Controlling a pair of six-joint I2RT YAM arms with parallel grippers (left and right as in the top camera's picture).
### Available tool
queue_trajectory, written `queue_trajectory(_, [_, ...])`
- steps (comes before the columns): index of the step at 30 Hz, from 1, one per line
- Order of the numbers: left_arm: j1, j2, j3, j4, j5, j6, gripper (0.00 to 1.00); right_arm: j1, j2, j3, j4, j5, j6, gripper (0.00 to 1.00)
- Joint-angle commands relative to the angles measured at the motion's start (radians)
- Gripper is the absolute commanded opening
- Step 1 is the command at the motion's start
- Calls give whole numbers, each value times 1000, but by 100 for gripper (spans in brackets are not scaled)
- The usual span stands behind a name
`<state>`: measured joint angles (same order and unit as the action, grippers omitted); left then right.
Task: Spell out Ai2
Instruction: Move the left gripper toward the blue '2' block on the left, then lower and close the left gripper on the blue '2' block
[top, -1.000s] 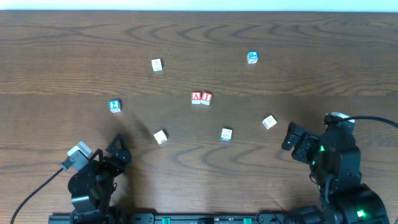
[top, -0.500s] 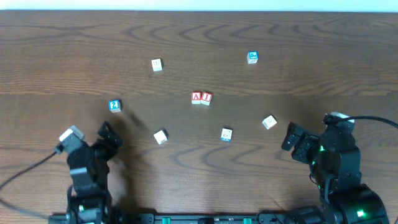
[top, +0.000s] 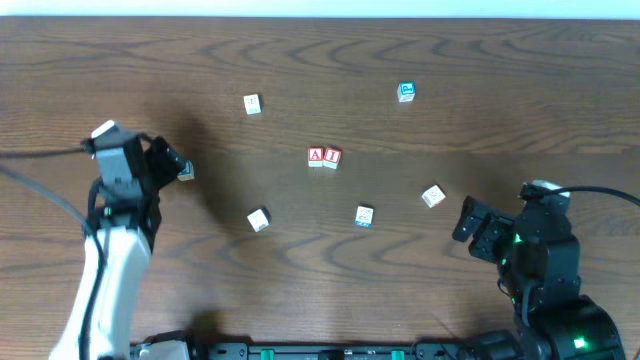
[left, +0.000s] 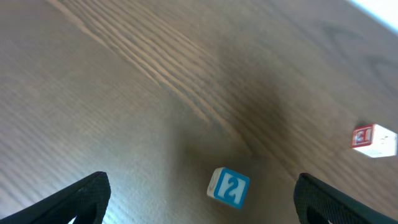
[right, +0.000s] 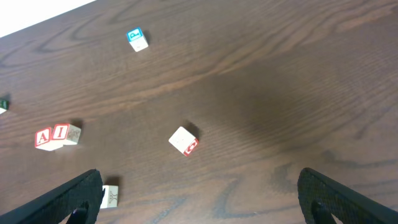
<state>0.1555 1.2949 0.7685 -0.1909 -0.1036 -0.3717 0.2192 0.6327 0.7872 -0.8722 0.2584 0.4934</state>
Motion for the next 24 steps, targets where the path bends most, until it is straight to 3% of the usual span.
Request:
queue_trajectory(1, [-9, 98, 100, -42, 42, 56, 96, -16, -4, -6, 0, 2, 14, 99])
queue_trajectory(11, [-161, 297, 250, -233, -112, 166, 96, -16, -4, -6, 0, 2, 15, 99])
queue_trajectory(24, [-182, 383, 250, -319, -116, 163, 100, -16, -4, -6, 0, 2, 15, 99])
